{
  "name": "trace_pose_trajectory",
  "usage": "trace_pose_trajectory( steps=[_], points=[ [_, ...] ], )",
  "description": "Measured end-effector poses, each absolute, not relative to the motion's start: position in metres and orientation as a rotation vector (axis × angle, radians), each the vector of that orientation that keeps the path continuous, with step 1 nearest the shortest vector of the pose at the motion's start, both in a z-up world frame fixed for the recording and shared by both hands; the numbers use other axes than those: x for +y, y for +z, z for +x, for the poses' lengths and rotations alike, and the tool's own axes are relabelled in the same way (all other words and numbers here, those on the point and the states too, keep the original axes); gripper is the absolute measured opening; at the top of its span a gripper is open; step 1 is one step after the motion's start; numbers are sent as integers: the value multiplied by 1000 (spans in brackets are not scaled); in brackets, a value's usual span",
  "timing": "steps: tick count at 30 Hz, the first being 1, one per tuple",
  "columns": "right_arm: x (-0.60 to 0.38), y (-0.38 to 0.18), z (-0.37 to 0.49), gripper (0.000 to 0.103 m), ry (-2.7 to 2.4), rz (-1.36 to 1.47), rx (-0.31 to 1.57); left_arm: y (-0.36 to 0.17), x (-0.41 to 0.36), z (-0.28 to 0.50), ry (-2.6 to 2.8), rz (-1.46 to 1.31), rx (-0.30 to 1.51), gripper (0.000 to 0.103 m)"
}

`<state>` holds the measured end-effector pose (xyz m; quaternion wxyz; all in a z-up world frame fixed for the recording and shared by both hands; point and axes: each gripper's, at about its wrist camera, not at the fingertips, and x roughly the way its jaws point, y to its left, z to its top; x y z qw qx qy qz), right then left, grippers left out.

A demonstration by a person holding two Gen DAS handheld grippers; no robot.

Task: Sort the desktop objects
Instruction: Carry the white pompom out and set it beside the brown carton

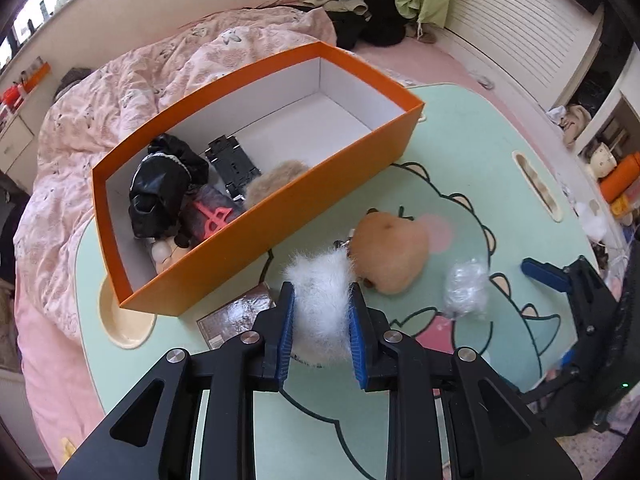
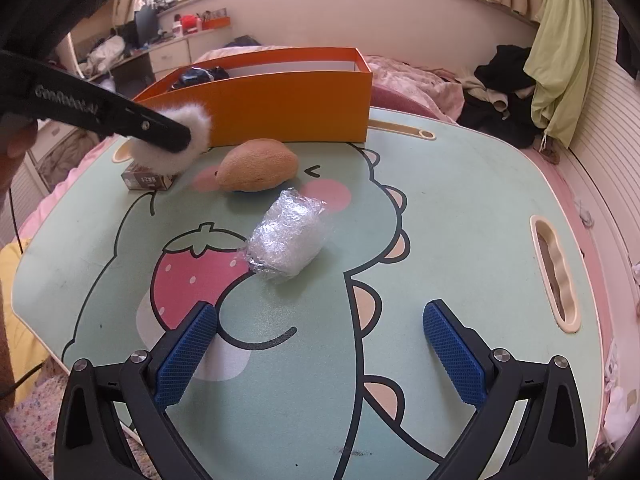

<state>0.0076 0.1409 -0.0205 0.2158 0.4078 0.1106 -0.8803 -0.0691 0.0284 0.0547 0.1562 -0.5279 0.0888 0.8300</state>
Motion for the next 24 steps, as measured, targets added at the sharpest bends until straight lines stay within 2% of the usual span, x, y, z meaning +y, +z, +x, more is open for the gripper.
trace_pose_trajectory(
  steps=[4,6,7,8,9,12,18,24],
  points=[
    [141,-21,8,103,-2441,1130,307,57,11,-68,2414,-1497,105,32],
    [141,-21,8,103,-2441,1130,306,65,3,-59,2459,-1443,35,50],
    [141,-21,8,103,-2441,1130,306,69,0,-53,2495,-1402,22,68],
    [141,-21,8,103,-2441,1130,307,73,-2,-45,2532,-1357,24,81],
    [141,-21,8,103,-2441,1130,307,76,-4,-34,2573,-1307,35,84],
    [141,-21,7,103,-2441,1131,306,74,-4,-5,2614,-1247,98,84],
    [141,-21,7,103,-2440,1131,307,35,9,29,2711,-1313,180,84],
    [141,-21,7,103,-2442,1132,308,5,15,27,2806,-1319,149,87]
  ],
)
